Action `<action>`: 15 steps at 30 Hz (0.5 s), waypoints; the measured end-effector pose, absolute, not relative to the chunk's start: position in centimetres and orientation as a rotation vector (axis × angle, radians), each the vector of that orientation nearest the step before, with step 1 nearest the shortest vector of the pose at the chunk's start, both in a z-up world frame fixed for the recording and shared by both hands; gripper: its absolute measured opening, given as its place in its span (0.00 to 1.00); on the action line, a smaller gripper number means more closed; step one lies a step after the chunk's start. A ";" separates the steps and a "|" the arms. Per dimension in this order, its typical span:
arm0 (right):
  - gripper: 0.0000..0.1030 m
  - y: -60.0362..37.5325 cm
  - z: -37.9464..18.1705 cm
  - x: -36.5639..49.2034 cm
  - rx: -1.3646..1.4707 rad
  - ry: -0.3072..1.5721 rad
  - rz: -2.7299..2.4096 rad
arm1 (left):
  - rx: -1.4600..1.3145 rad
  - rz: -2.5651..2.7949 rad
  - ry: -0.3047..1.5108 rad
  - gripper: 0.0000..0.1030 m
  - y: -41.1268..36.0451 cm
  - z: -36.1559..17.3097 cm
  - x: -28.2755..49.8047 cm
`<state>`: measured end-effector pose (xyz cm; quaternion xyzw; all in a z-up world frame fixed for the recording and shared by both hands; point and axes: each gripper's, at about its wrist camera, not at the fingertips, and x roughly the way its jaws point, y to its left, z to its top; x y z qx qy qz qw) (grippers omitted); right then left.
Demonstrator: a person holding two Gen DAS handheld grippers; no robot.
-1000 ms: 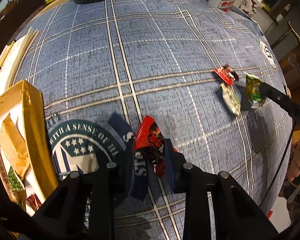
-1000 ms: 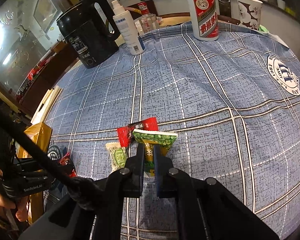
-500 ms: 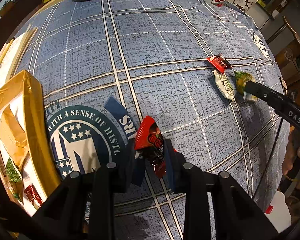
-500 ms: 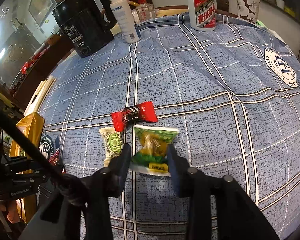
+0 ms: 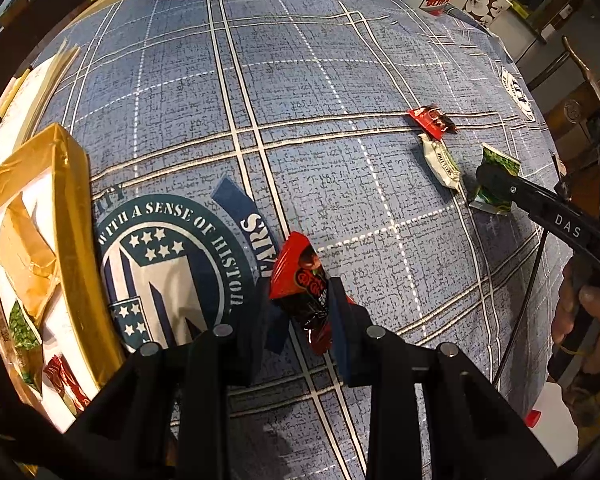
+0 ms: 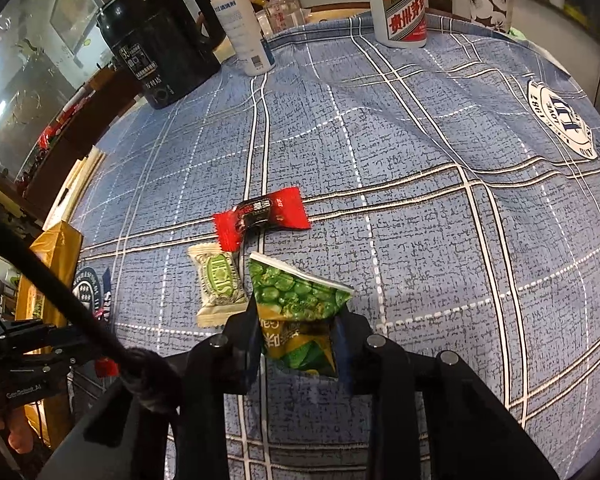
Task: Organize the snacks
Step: 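Carry the red-black candy and green pea pack over the cardboard tray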
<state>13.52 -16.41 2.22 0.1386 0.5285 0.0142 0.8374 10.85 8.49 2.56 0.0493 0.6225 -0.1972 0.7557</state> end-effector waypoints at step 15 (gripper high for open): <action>0.28 -14.8 4.5 11.6 0.304 1.079 0.075 | 0.079 -0.465 1.336 0.29 9.8 4.5 9.5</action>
